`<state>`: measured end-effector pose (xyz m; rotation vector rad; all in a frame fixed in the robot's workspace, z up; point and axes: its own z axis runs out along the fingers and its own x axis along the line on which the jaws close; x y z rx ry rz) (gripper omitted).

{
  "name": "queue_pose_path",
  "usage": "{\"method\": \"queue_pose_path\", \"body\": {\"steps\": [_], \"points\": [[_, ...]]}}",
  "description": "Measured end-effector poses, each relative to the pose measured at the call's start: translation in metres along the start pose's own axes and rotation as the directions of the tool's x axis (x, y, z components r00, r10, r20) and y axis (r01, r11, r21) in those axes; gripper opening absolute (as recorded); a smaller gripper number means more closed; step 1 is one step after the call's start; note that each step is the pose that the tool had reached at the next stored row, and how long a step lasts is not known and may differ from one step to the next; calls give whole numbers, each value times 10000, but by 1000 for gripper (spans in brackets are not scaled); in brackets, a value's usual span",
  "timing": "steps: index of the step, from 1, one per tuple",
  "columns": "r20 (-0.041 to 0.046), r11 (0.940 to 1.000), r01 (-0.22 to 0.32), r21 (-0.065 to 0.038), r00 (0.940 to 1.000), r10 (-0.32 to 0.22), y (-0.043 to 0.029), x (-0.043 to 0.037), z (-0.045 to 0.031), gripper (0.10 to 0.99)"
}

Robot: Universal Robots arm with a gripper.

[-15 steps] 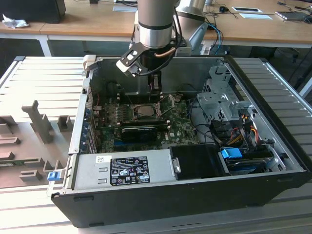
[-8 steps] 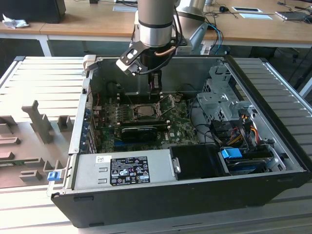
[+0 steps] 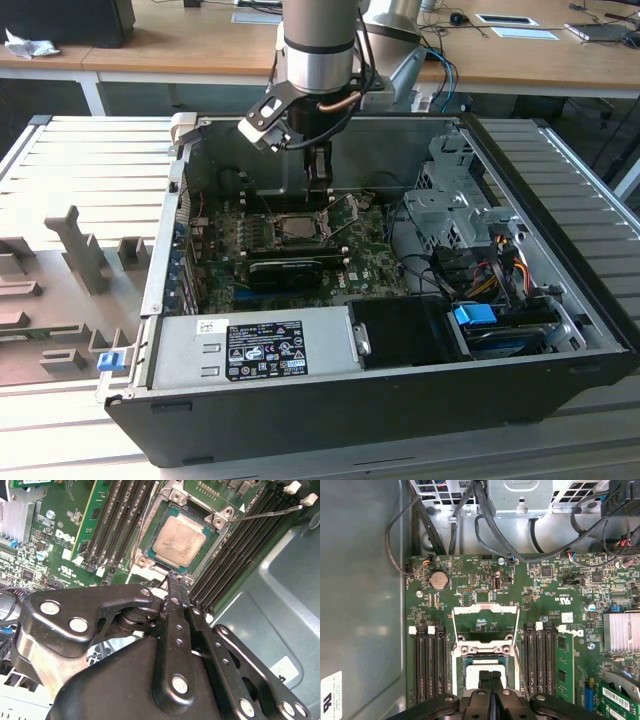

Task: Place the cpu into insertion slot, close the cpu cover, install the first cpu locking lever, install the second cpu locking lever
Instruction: 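Close the cpu cover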

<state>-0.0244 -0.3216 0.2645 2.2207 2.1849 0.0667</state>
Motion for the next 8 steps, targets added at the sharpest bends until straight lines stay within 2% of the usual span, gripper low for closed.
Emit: {"method": "queue_pose_path", "body": {"steps": [8], "points": [[2,10000,0,1,10000,0,1,1,-24,106]]}}
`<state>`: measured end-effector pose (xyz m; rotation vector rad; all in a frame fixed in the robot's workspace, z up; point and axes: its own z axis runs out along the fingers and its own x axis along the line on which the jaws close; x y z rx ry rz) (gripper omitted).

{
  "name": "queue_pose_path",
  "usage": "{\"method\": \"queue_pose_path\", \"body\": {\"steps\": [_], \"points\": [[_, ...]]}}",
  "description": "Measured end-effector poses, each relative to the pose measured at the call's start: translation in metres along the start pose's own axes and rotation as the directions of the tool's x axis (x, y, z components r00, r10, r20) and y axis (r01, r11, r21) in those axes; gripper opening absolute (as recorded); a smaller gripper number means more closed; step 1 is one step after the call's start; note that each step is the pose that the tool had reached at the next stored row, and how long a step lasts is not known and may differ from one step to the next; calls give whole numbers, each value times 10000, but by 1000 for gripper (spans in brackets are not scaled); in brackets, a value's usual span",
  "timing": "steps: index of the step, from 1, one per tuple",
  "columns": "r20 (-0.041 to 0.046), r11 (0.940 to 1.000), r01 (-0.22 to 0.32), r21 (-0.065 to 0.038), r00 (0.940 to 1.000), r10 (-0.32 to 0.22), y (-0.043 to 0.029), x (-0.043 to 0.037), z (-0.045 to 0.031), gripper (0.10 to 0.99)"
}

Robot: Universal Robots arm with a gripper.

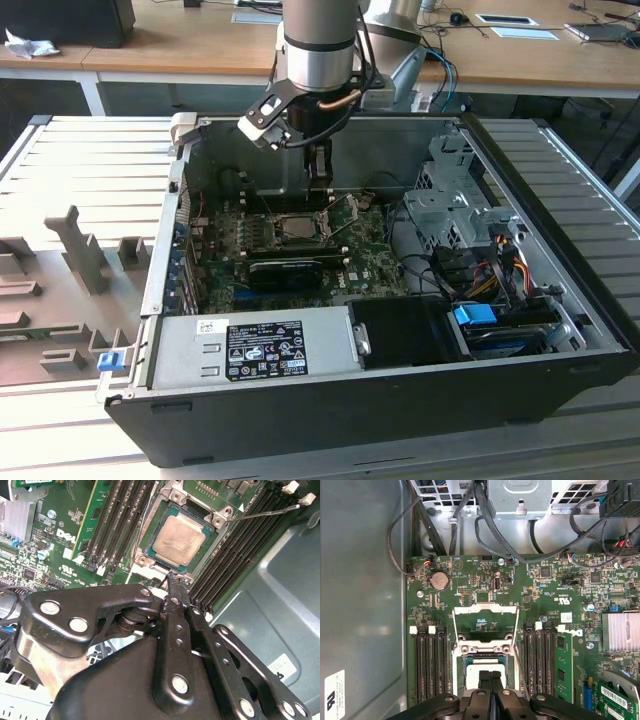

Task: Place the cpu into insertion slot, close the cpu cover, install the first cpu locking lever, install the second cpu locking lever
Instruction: 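Close the cpu cover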

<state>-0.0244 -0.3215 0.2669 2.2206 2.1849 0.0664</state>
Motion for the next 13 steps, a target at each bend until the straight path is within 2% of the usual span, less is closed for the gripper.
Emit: {"method": "queue_pose_path", "body": {"steps": [13], "points": [[-2,10000,0,0,10000,0,3,5,-56,106]]}}
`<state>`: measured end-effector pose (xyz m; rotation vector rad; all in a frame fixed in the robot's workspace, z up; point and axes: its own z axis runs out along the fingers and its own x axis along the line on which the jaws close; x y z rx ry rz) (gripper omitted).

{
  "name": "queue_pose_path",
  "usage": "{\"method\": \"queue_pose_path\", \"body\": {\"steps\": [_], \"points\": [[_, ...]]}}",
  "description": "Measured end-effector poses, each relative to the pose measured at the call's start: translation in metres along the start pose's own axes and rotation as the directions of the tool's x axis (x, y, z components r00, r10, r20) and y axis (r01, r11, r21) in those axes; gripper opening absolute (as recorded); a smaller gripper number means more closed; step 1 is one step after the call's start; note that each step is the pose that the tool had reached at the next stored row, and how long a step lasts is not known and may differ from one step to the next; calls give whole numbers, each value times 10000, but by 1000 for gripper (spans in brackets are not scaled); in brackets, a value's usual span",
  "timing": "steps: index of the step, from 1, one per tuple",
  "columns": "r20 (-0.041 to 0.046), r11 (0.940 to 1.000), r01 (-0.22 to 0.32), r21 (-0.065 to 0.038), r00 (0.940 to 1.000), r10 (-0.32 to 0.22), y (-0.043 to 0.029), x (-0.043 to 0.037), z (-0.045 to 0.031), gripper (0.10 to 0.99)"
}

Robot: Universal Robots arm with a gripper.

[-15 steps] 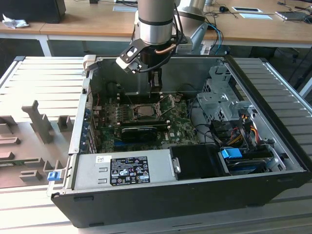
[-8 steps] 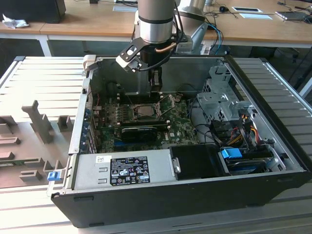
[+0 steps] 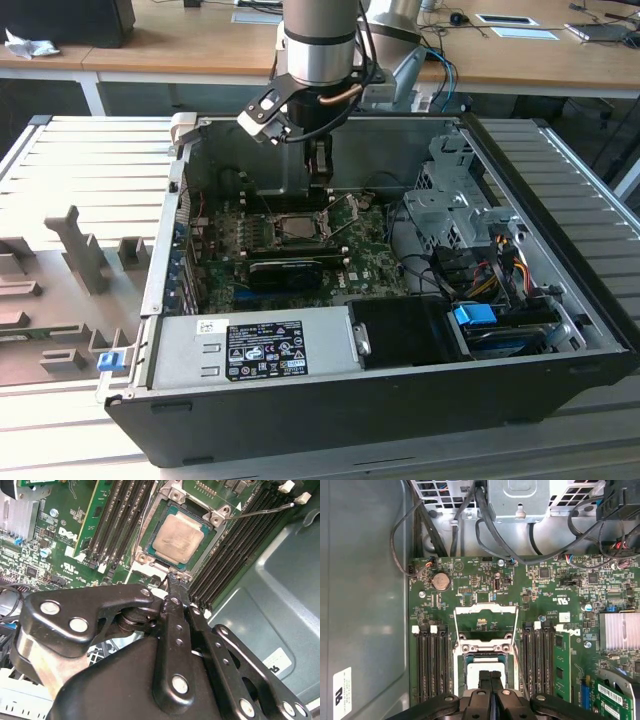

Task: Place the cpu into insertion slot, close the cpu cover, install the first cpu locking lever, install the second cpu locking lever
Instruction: 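Close the cpu cover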

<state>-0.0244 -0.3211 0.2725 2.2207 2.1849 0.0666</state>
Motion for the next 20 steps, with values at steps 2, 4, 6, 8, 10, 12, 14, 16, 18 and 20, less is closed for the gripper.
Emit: {"method": "queue_pose_path", "body": {"steps": [2,4,6,8,10,12,14,16,18,20], "points": [[0,10000,0,0,10000,0,0,1,-6,106],[0,10000,0,-1,10000,0,1,1,-12,106],[0,10000,0,0,10000,0,1,1,-17,106],[0,10000,0,0,10000,0,1,2,-21,106],[0,10000,0,0,10000,0,1,2,-25,106],[0,10000,0,0,10000,0,1,3,-30,106],[0,10000,0,0,10000,0,2,4,-35,106],[0,10000,0,0,10000,0,2,4,-41,106],[0,10000,0,0,10000,0,2,5,-45,106],[1,10000,0,0,10000,0,3,6,-51,106]]}}
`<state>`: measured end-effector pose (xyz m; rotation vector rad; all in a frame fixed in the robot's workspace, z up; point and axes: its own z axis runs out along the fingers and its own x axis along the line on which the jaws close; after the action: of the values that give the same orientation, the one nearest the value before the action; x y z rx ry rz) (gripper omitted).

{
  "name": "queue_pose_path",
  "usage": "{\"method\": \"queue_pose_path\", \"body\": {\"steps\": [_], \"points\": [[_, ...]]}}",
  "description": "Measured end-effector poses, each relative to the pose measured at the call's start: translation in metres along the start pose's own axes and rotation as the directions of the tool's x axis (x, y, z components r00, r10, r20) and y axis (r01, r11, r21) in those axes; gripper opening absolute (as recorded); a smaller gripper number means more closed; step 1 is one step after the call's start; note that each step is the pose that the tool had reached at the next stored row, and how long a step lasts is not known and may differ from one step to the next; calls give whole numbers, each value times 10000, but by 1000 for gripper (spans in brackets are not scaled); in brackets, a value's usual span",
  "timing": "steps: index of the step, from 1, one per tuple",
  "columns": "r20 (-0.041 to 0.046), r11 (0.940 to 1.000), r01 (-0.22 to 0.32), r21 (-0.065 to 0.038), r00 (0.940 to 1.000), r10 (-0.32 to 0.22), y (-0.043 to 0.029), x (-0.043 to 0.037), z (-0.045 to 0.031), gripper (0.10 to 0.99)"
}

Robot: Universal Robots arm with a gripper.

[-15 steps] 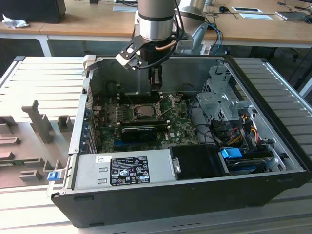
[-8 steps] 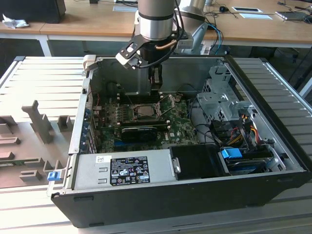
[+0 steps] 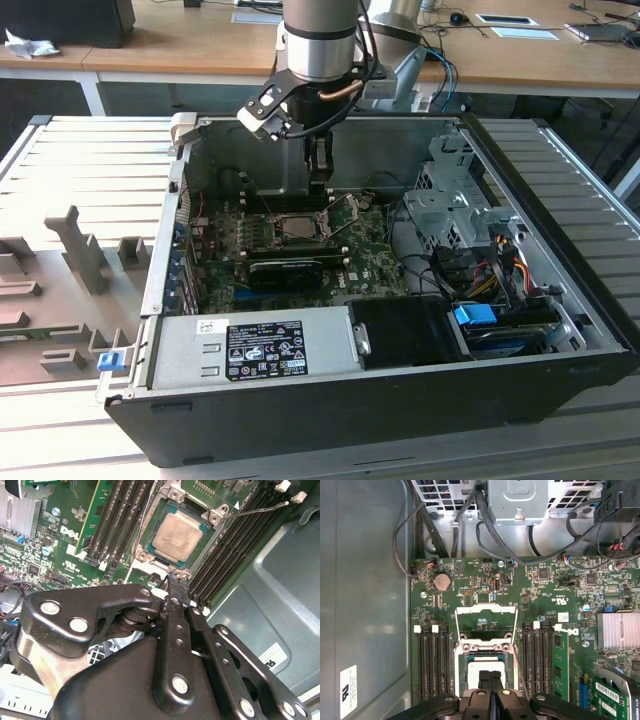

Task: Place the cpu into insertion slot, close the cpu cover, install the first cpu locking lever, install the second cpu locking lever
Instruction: 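Close the cpu cover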

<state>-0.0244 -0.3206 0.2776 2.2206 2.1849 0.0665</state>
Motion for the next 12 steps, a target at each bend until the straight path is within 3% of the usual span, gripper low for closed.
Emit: {"method": "queue_pose_path", "body": {"steps": [12], "points": [[-4,10000,-1,-1,10000,1,3,4,-57,106]]}}
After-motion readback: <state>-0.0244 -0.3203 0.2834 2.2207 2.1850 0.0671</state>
